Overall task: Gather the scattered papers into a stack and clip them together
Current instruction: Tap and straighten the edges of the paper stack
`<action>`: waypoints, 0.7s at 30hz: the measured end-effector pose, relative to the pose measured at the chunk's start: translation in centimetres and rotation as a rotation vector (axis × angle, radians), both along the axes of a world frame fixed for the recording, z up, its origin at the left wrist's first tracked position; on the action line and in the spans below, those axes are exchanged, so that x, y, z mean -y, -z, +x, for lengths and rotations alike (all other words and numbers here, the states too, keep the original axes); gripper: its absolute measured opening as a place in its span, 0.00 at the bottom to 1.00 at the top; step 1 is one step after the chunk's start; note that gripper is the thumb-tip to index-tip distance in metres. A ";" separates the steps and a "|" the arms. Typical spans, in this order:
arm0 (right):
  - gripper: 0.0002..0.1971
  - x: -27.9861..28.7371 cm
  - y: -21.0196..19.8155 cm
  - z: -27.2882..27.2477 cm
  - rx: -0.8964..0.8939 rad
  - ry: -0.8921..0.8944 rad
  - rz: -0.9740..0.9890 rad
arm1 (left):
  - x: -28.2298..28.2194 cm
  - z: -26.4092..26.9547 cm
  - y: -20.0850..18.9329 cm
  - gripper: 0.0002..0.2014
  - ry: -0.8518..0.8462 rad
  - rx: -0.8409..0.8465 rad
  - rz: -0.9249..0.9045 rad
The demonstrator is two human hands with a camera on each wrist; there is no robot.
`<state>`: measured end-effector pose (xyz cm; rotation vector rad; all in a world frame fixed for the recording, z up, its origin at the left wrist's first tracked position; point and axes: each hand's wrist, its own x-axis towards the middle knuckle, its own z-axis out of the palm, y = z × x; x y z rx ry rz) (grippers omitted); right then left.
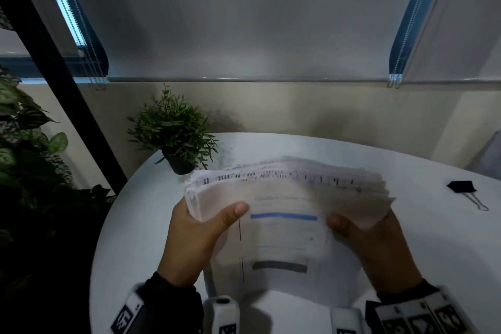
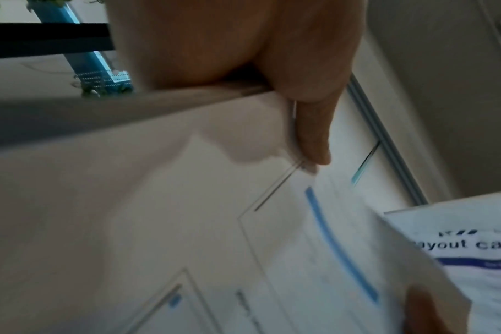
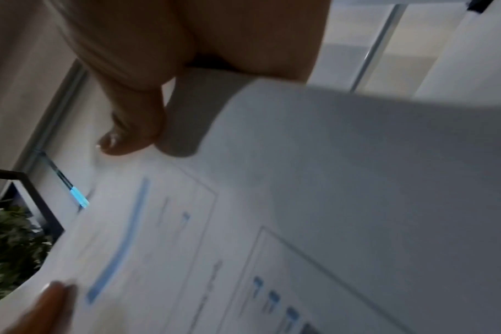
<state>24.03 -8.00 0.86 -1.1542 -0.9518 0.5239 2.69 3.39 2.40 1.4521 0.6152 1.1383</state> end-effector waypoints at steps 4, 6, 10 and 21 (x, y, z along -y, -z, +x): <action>0.40 0.3 -1.6 0.7 0.024 -0.009 0.058 | -0.4 0.1 -0.7 0.34 0.029 0.040 -0.013; 0.44 0.3 -1.3 1.2 0.032 -0.046 0.043 | -0.6 0.0 -0.6 0.45 0.068 0.056 -0.050; 0.25 0.0 -1.4 0.8 0.011 -0.008 -0.002 | -0.4 1.0 -0.8 0.22 -0.003 0.007 -0.029; 0.15 0.3 -2.5 1.1 0.040 0.028 0.043 | -0.5 1.2 -0.7 0.27 -0.005 -0.017 0.019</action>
